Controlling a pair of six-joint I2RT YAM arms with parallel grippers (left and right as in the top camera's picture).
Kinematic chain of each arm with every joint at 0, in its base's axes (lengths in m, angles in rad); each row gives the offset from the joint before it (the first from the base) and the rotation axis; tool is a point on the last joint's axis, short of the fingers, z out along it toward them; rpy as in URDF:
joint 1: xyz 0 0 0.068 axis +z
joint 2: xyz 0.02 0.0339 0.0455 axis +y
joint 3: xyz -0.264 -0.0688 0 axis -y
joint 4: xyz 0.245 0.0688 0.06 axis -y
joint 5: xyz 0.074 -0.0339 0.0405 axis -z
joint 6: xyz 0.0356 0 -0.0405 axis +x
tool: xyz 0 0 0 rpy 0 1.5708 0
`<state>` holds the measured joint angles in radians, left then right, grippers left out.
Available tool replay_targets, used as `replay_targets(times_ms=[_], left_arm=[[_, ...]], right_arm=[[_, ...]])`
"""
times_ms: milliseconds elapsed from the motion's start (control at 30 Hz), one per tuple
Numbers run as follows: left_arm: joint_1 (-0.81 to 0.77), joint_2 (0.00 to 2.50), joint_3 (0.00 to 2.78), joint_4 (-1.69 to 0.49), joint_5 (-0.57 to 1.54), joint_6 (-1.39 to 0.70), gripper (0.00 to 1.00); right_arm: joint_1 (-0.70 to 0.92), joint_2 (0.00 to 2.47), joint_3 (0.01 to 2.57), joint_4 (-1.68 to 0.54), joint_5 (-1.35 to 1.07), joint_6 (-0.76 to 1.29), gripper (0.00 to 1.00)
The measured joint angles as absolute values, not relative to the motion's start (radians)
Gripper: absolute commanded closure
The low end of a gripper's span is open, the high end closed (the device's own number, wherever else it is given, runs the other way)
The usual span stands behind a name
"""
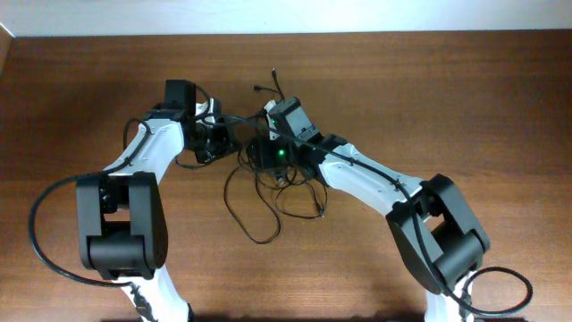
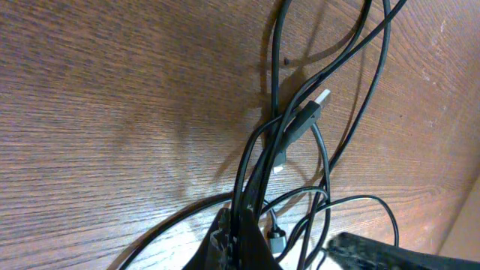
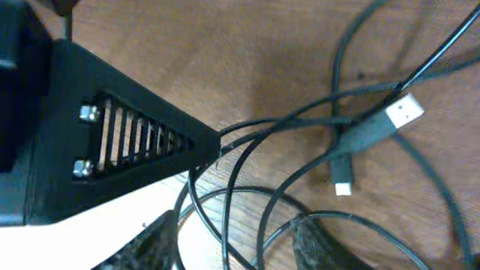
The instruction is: Untangle cables
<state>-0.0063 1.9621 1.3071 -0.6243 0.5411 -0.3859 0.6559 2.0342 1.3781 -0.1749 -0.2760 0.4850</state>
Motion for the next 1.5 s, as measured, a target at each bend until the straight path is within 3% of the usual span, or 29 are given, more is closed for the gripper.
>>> replay_targets(times_ms=[433, 467, 500, 533, 567, 667, 800, 900, 1000, 1200, 1333, 1500], left_arm=[[-0.006, 1.962, 1.307, -0.624, 0.541, -0.382, 1.00], [-0.006, 1.962, 1.307, -0.624, 0.541, -0.382, 1.00], [-0.006, 1.962, 1.307, -0.624, 0.541, -0.382, 1.00], [-0.006, 1.962, 1.307, -0.624, 0.540, -0.382, 1.00], [-0.006, 1.962, 1.307, -0.623, 0.540, -0.382, 1.00], [-0.006, 1.962, 1.307, -0.623, 0.538, -0.382, 1.00], [-0.006, 1.962, 1.307, -0.624, 0.538, -0.382, 1.00], [-0.006, 1.962, 1.307, -0.624, 0.538, -0.382, 1.00], [-0.006, 1.962, 1.307, -0.607, 0.577, -0.359, 1.00], [0.033, 1.962, 1.307, -0.586, 0.977, -0.083, 1.00], [0.148, 1.962, 1.307, -0.562, 1.382, 0.101, 1.00], [0.161, 1.929, 1.307, -0.560, 1.508, 0.138, 1.00]], right_arm=[[0.686, 2.134, 1.378, -0.201, -0.315, 0.492, 0.59], [0.690, 2.137, 1.378, -0.201, -0.312, 0.484, 0.64], [0.691, 2.137, 1.378, -0.191, -0.312, 0.474, 0.82], [0.691, 2.137, 1.378, -0.185, -0.313, 0.468, 0.91], [0.690, 2.137, 1.378, -0.173, -0.315, 0.463, 0.93], [0.665, 2.137, 1.378, -0.163, -0.371, 0.459, 0.89], [0.578, 2.136, 1.378, -0.163, -0.561, 0.459, 0.70], [0.522, 2.135, 1.378, -0.163, -0.709, 0.461, 0.68], [0.497, 2.130, 1.378, -0.159, -0.833, 0.442, 0.55], [0.381, 2.071, 1.380, -0.275, -1.085, 0.348, 0.53], [0.250, 1.993, 1.380, -0.326, -1.184, 0.279, 0.53], [0.114, 1.979, 1.381, -0.369, -1.375, 0.247, 0.52]])
